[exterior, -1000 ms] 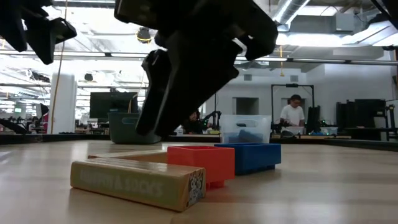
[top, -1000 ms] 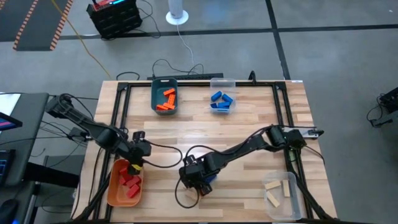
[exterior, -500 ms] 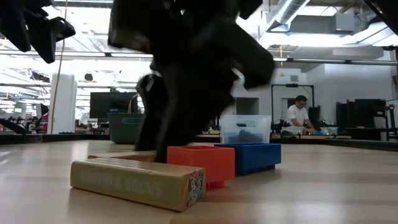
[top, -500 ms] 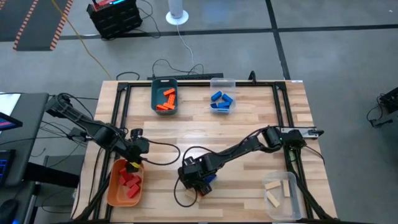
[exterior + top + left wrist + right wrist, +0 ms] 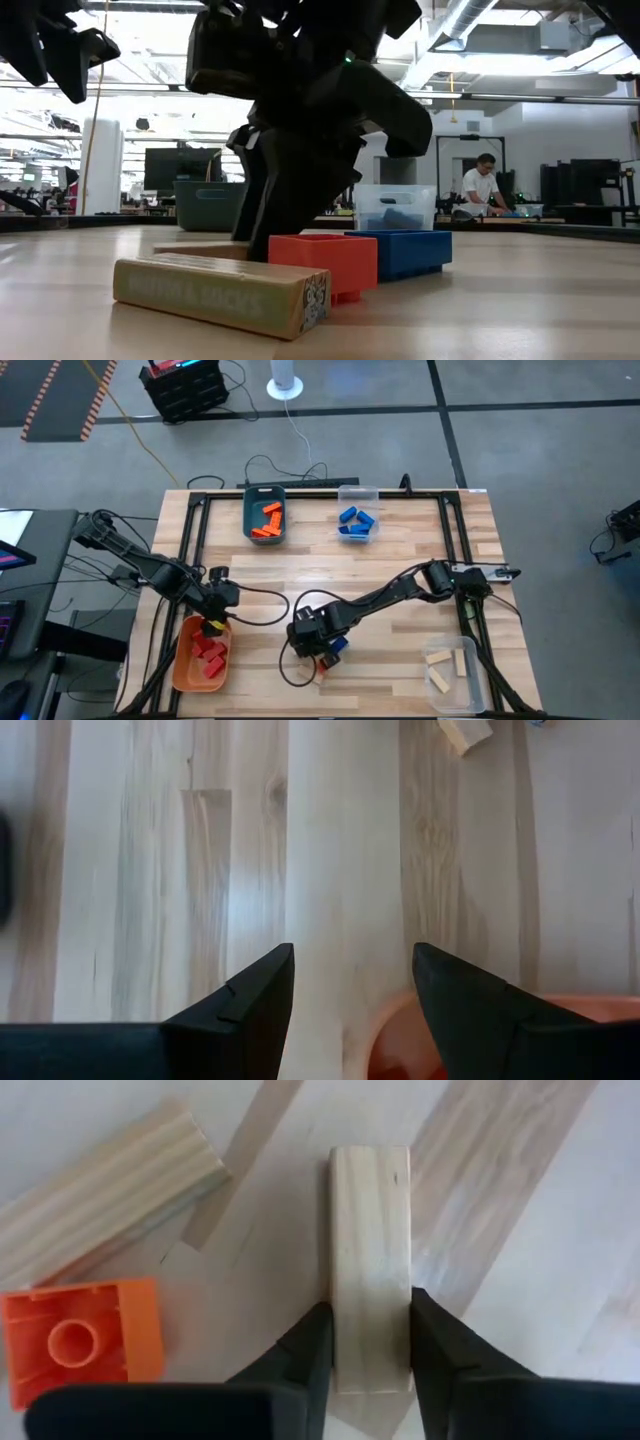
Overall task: Sort blocks
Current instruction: Put the brown block into the bottom transparent bin
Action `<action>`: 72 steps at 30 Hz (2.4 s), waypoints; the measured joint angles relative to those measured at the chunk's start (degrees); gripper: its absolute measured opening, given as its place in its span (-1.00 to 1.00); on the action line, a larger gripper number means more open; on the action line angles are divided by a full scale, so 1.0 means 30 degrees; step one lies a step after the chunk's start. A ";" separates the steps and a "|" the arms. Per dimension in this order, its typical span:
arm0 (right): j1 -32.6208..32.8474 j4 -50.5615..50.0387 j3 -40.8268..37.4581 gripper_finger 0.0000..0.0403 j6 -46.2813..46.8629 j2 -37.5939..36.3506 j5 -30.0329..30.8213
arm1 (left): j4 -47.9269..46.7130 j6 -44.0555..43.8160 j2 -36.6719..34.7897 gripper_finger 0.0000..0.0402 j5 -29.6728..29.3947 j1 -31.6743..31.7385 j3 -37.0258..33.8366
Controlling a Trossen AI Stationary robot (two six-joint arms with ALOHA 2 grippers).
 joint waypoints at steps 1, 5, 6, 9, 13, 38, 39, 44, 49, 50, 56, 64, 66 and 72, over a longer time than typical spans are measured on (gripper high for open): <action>-0.0012 -0.0154 0.0000 -0.46 0.0006 0.0000 0.0150 | -0.0032 0.0008 0.0000 -0.01 0.0000 0.0000 0.0000; -0.0298 -0.0576 0.0007 -0.55 0.0336 -0.0022 0.0504 | -0.0298 0.0042 0.0000 -0.01 0.0007 0.0000 0.0000; -0.0398 -0.0673 0.0007 -0.56 0.0364 -0.0032 0.0497 | -0.0346 0.0044 0.0000 -0.01 0.0007 0.0000 0.0000; -0.0669 -0.0991 0.0007 -0.57 0.0386 -0.0044 0.0497 | -0.0547 0.0036 0.0000 -0.01 0.0015 0.0000 0.0000; -0.0968 -0.2147 0.0254 -0.58 0.0495 -0.0242 0.0627 | -0.0656 -0.0034 0.0000 -0.01 0.0059 0.0000 0.0000; 0.3567 -1.6716 0.0497 -0.58 1.9008 -0.7043 0.1927 | 0.5202 0.6525 -0.0291 -0.01 -0.4386 0.0066 0.0000; 0.3907 -1.6647 0.0490 -0.58 1.9786 -0.7085 0.1707 | 0.5435 0.6884 -0.0291 -0.01 -0.4399 0.0066 0.0000; 0.5633 -1.6711 -0.0192 -0.58 2.4287 -0.7666 -0.1152 | 0.5941 0.8040 -0.0284 -0.01 -0.4409 0.0066 0.0000; 0.7206 -1.6712 -0.0685 -0.58 2.8759 -0.7774 -0.5060 | 0.6848 0.8900 -0.0284 -0.01 -0.4422 0.0066 0.0000; 0.7511 -1.6694 -0.0685 -0.58 2.9679 -0.7802 -0.5624 | 0.7037 0.9033 -0.0284 -0.01 -0.4422 0.0066 0.0000; 0.9140 -1.6719 -0.0678 -0.58 3.5698 -0.7803 -0.7867 | 0.7179 0.8695 -0.0284 -0.01 -0.4257 0.0066 0.0000; 1.1380 -1.6368 -0.1114 -0.58 4.0097 -0.7796 -0.8619 | 0.7320 0.7476 0.0054 -0.01 -0.1751 -0.0258 0.0000; 1.1895 -1.5857 -0.1732 -0.55 4.0461 -0.7788 -0.8906 | 0.7323 0.6872 0.0441 -0.01 -0.1215 -0.0456 0.0000; 1.2818 -1.1530 -0.4457 -0.34 4.1634 -0.7774 -0.9155 | 0.7286 0.5829 0.1864 -0.01 -0.0876 -0.1734 -0.0007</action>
